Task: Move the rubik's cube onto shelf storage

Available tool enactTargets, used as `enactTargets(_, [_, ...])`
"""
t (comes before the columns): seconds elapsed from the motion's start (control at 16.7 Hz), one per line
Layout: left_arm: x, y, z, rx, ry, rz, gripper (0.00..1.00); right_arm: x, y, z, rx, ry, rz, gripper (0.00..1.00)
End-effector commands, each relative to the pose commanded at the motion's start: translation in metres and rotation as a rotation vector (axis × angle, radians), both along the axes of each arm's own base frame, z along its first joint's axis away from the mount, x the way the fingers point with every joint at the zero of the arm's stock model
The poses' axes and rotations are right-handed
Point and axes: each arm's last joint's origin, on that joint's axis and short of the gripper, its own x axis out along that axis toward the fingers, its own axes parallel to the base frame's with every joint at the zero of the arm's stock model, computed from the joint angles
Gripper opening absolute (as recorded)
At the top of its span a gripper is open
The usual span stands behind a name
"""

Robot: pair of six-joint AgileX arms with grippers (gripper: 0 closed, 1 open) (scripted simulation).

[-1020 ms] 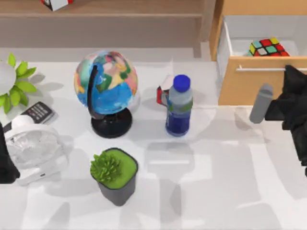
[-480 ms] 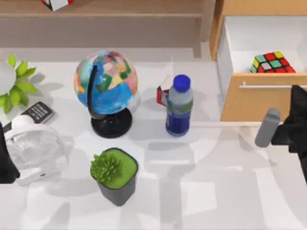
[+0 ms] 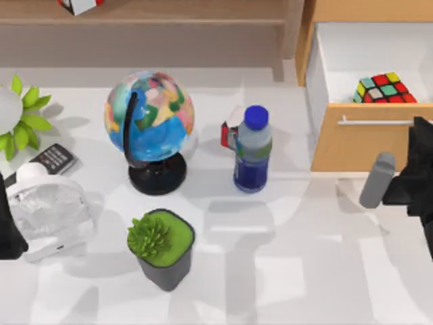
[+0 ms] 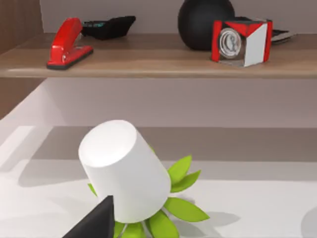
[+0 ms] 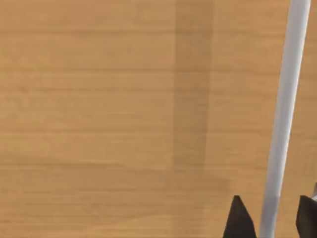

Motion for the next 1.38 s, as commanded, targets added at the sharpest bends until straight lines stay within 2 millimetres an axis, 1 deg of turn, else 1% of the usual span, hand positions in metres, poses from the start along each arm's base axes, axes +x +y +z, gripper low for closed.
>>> enactTargets(0.36, [0.0,0.0,0.0,0.0,0.0,0.0,1.0,0.0,0.0,0.0,0.0,0.0,0.0,0.98])
enactTargets(0.42, [0.0,0.0,0.0,0.0,0.0,0.0,1.0,0.0,0.0,0.0,0.0,0.0,0.0,1.0])
enactTargets(0.96, [0.0,0.0,0.0,0.0,0.0,0.0,1.0,0.0,0.0,0.0,0.001,-0.002,-0.001,1.0])
enactTargets(1.2, [0.0,0.0,0.0,0.0,0.0,0.0,1.0,-0.019,0.0,0.0,0.001,-0.001,0.0,1.0])
enactTargets(1.32, [0.0,0.0,0.0,0.0,0.0,0.0,1.0,-0.019,0.0,0.0,0.0,-0.001,0.0,1.0])
enactTargets(1.38, [0.0,0.0,0.0,0.0,0.0,0.0,1.0,-0.02,-0.001,-0.011,-0.022,0.058,-0.002,1.0])
